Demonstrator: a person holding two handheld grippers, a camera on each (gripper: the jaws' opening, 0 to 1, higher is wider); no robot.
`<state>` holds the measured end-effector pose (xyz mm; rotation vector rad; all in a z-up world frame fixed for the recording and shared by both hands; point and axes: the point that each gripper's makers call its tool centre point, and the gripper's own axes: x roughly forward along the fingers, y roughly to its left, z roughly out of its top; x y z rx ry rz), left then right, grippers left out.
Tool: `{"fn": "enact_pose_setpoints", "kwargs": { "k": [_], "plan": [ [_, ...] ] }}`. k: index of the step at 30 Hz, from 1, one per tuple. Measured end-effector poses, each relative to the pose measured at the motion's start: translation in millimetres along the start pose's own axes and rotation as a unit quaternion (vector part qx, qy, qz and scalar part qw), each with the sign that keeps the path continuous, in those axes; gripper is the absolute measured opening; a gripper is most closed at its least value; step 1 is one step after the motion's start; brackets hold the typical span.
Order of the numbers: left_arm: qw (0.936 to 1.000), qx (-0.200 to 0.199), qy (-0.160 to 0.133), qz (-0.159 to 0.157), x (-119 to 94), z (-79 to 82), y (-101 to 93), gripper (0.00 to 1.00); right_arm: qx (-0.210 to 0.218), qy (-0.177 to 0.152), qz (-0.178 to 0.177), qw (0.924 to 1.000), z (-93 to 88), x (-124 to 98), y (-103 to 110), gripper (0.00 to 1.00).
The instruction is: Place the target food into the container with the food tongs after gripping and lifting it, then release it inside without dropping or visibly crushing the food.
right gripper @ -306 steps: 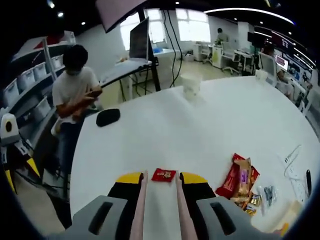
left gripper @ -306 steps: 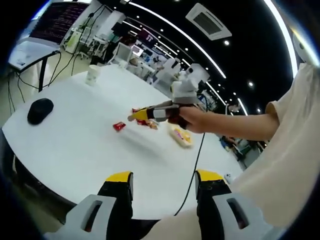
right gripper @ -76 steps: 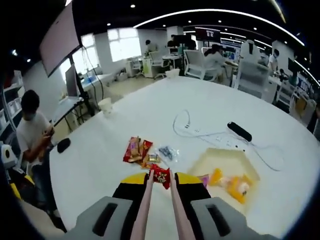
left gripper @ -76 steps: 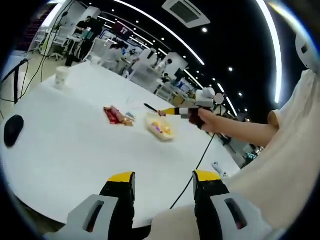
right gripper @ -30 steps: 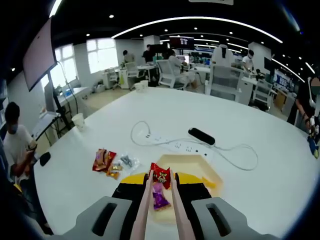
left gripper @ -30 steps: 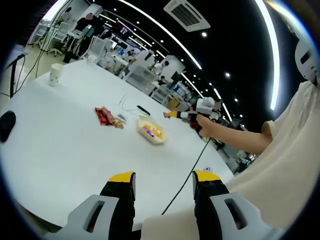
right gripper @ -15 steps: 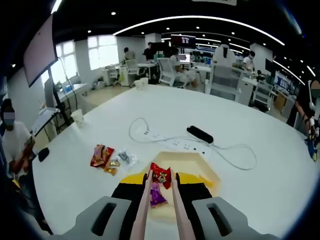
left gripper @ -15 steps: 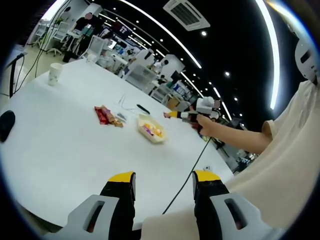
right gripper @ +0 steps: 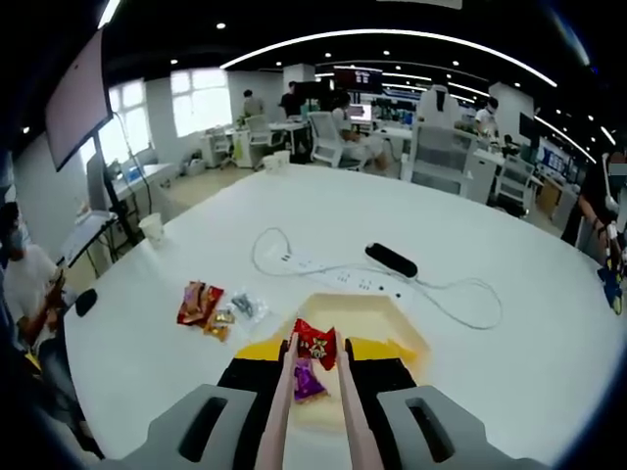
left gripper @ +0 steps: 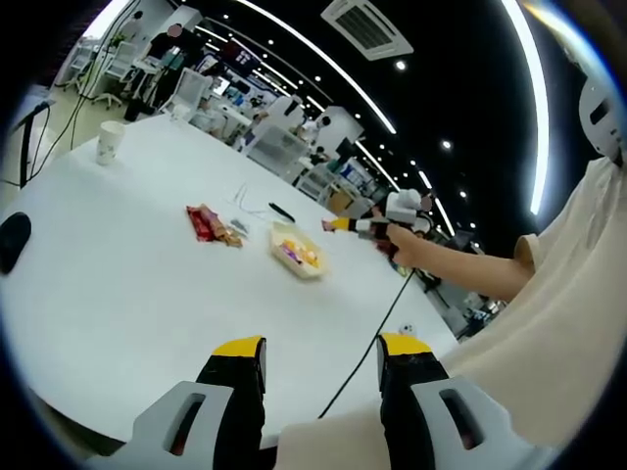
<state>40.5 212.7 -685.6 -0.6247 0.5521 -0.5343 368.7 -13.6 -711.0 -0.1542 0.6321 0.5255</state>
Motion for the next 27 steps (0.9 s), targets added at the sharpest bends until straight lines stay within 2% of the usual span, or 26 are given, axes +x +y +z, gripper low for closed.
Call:
{"fn": "enact_pose_setpoints", "kwargs": {
  "k": [19,27],
  "plan": [
    [1.0000,0.000,0.001,0.000,-1.0,-1.8,0.3,0.44,0.001,0.001,-0.005,1.0000,-4.8,2.1,-7.5,0.24],
    [1.0000,-0.001,0.000,0.000,-1.1,-1.4,0.3,0.44,0.006,0.004,-0.003,1.0000,-8.5,2.2,-1.8,0.25]
  ]
}}
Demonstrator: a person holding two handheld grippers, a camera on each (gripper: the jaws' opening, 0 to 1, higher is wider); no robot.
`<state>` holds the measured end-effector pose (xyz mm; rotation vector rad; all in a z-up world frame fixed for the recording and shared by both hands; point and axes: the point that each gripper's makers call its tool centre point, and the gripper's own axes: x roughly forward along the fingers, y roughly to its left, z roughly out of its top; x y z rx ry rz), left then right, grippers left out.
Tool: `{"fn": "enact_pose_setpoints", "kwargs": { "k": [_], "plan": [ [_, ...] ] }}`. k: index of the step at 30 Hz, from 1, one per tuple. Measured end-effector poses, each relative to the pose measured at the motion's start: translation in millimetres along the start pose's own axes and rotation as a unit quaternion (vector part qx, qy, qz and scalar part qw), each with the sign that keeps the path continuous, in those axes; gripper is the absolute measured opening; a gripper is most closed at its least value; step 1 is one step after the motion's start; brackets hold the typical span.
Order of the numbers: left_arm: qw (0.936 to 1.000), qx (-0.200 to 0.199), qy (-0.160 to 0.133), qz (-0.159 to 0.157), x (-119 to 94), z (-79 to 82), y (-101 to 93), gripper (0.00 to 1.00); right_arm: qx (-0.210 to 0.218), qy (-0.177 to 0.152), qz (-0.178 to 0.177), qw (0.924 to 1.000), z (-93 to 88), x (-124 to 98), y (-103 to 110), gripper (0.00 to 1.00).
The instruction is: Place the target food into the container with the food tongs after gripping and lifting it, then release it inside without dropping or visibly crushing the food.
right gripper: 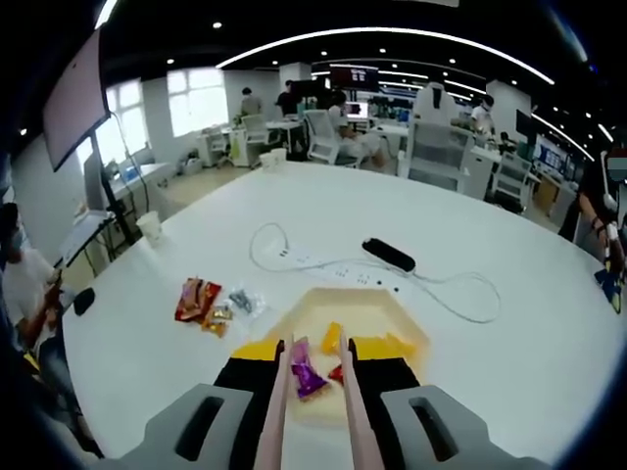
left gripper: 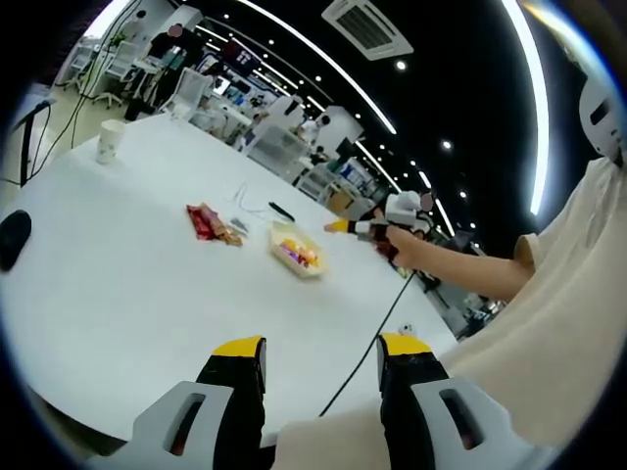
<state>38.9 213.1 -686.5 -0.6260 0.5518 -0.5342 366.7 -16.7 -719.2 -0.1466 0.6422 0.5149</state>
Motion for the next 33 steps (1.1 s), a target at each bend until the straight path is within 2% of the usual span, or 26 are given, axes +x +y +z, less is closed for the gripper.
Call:
{"fn": "enact_pose_setpoints", "kwargs": {
  "k": [15,33],
  "plan": [
    [1.0000,-0.003,-0.003,0.004,-2.6,0.8,3.4,0.44,-0.004,0.012,0.024,0.9996,-2.4,11.4,25.3,0.26],
    [0.9997,-0.008,-0.012,0.021,-7.0,3.2,13.5,0.46,-0.035,0.036,0.074,0.9960,-9.1,33.1,80.1,0.27]
  ]
}}
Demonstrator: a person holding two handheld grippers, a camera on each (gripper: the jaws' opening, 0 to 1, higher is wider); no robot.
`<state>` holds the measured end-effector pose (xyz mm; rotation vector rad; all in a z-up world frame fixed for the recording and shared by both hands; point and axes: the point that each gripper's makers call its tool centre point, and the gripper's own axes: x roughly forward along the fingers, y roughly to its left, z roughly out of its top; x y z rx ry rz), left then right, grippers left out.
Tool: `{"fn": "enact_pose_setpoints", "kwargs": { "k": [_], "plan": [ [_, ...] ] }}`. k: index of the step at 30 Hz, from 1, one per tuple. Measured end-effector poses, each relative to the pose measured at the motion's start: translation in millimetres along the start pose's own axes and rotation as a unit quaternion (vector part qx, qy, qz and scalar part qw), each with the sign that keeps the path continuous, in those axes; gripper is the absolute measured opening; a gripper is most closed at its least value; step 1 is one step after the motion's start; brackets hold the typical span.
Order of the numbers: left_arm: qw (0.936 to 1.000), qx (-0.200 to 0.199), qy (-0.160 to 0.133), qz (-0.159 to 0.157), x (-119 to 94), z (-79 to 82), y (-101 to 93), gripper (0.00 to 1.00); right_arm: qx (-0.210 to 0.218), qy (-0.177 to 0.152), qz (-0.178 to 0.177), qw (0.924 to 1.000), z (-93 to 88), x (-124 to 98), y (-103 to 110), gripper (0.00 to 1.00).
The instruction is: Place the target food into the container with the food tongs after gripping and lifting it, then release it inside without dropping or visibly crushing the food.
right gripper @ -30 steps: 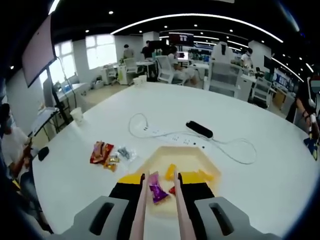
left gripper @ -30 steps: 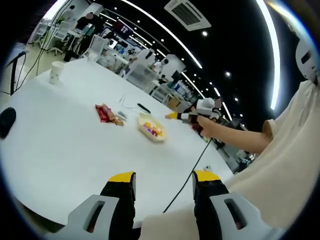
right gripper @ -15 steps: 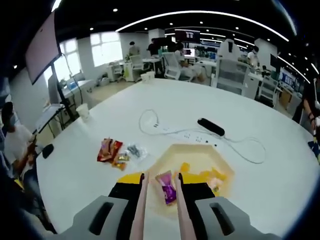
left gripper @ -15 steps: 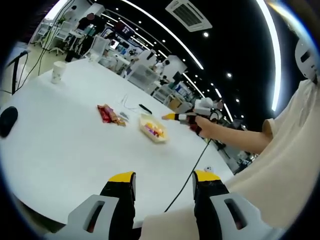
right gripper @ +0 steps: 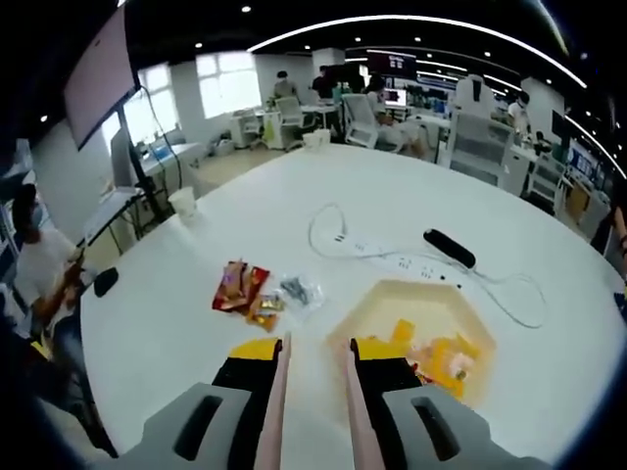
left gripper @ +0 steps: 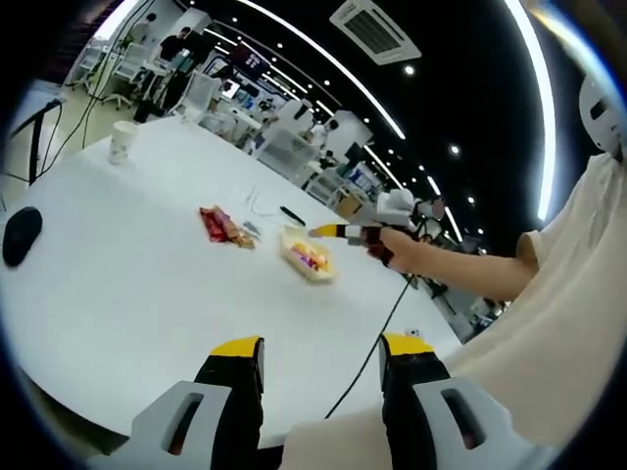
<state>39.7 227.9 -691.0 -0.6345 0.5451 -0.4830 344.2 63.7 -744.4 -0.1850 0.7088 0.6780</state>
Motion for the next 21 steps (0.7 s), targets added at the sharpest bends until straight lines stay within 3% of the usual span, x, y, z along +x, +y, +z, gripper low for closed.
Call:
{"fn": "enact_pose_setpoints", "kwargs": {
  "k": [7,21],
  "plan": [
    [0.9999,0.000,0.001,0.012,-3.6,-1.4,6.9,0.47,-0.039,0.020,0.024,0.9987,-2.7,16.8,21.4,0.27],
    [0.9995,-0.018,-0.003,0.024,-7.5,-2.3,17.5,0.48,-0.039,0.039,0.049,0.9973,2.5,44.4,43.6,0.27]
  ]
}}
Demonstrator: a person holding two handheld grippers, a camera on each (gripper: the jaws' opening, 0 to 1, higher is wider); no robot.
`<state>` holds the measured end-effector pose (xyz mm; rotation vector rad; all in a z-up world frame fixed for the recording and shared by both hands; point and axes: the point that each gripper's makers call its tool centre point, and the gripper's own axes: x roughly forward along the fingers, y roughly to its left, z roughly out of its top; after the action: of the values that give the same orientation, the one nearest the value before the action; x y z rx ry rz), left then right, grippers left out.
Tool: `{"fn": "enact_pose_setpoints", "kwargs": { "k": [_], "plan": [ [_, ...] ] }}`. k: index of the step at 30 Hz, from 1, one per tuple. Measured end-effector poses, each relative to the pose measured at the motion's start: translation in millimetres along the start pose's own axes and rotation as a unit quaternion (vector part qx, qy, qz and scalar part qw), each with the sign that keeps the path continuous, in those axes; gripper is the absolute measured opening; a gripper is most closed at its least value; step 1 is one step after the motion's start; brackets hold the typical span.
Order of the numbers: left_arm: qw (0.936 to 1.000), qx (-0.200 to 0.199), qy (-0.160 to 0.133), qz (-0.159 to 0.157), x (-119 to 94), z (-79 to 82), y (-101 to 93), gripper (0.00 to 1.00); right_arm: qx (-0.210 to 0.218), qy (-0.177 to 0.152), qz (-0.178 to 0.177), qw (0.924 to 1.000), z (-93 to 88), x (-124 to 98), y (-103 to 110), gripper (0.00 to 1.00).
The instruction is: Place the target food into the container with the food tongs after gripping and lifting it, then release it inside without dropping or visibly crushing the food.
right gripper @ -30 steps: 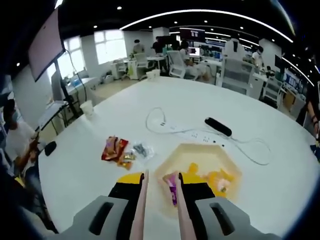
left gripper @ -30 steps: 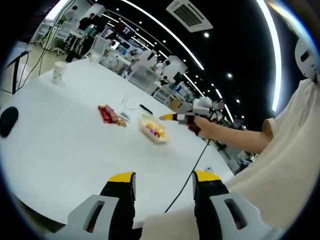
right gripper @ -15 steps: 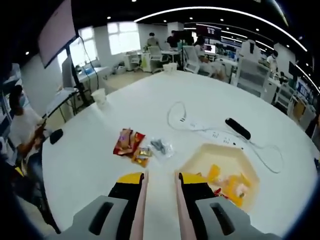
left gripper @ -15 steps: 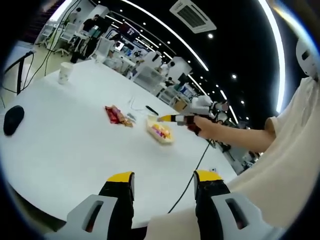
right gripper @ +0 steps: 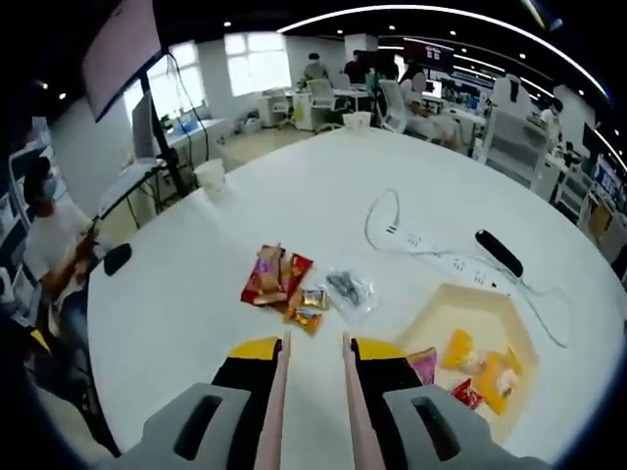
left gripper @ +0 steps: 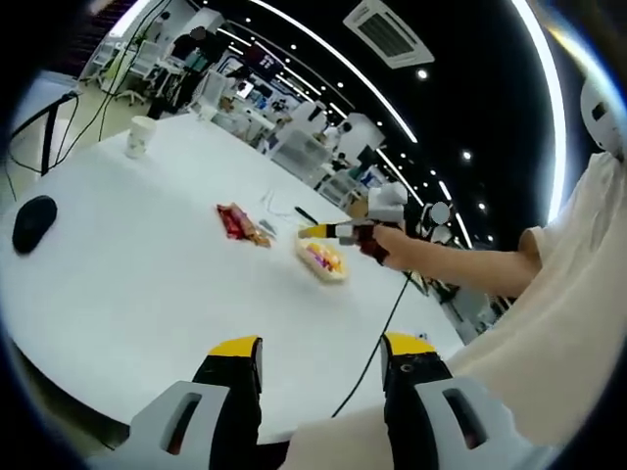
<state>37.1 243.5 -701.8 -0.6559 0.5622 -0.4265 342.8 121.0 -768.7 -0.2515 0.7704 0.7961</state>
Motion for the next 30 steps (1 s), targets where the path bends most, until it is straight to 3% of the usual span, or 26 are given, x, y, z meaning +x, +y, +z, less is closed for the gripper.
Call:
{"fn": "enact_pose_setpoints", "kwargs": {
  "k": [30],
  "plan": [
    [0.9996,-0.016,0.024,0.004,7.9,1.6,14.5,0.46,0.065,0.015,0.006,0.9977,-2.5,37.8,25.1,0.27]
  ]
}}
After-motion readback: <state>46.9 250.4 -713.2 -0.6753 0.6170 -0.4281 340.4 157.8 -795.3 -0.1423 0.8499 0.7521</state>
